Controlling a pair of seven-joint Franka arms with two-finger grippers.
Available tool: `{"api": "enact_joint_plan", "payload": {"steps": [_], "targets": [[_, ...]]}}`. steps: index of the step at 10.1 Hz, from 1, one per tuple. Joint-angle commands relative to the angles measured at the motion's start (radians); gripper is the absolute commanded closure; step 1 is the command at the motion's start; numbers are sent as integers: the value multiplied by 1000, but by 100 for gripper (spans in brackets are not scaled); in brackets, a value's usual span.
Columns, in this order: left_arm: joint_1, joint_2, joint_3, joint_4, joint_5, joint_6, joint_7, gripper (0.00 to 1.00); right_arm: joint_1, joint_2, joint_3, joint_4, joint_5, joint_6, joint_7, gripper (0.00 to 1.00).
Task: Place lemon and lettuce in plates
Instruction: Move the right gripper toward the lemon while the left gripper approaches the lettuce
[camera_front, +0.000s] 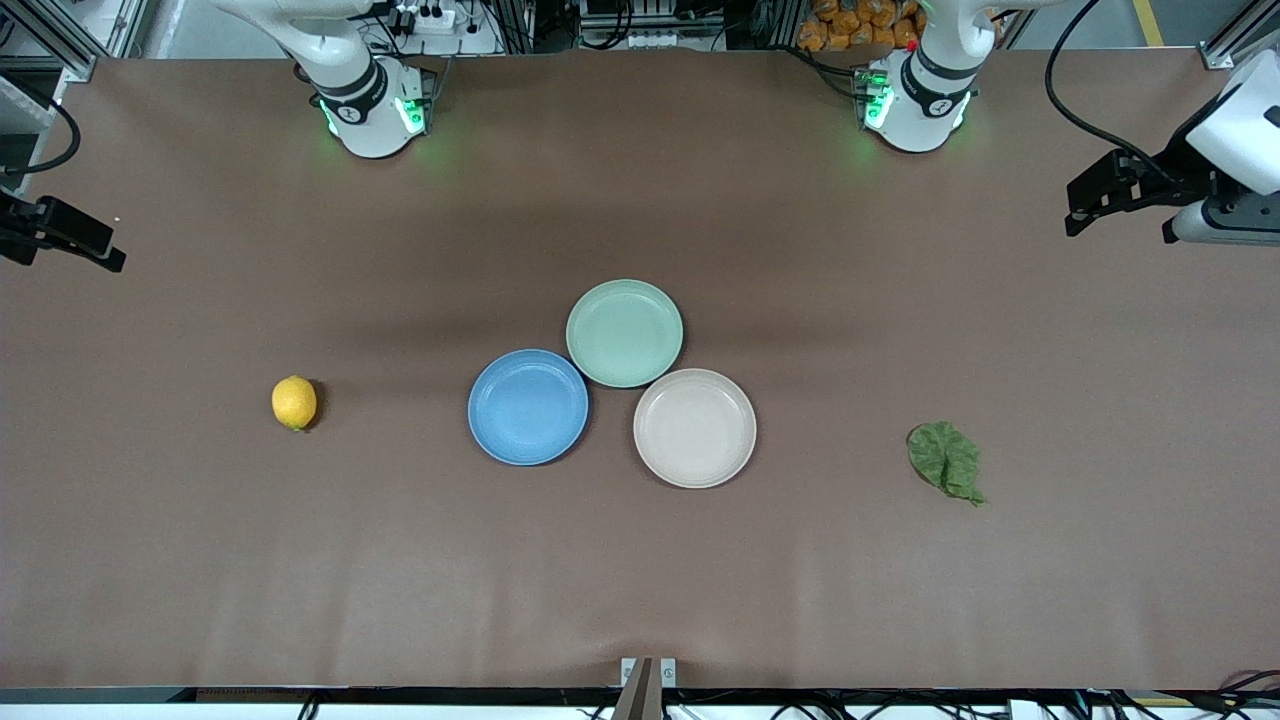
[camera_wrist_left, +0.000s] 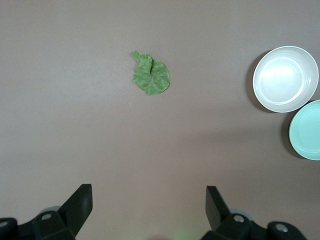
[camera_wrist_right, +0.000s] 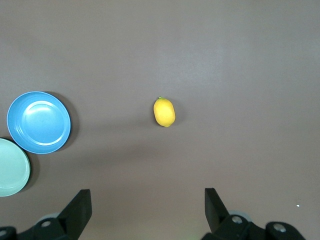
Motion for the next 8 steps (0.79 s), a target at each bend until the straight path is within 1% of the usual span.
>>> {"api": "enact_joint_plan", "payload": {"steps": [1, 6, 7, 8], "targets": [[11, 5, -2, 19, -12, -20, 30, 0, 6, 14, -1, 30, -12, -20, 17, 0], [6, 28, 0, 19, -12, -19, 18, 0, 6, 18, -1, 19, -12, -8, 15, 0], [8, 47, 2, 20, -12, -16, 16, 0, 5, 26, -1, -9, -12, 26, 15, 0], [9, 68, 2, 20, -12, 5, 13, 0, 5, 24, -1, -69, -12, 85, 14, 0]]}}
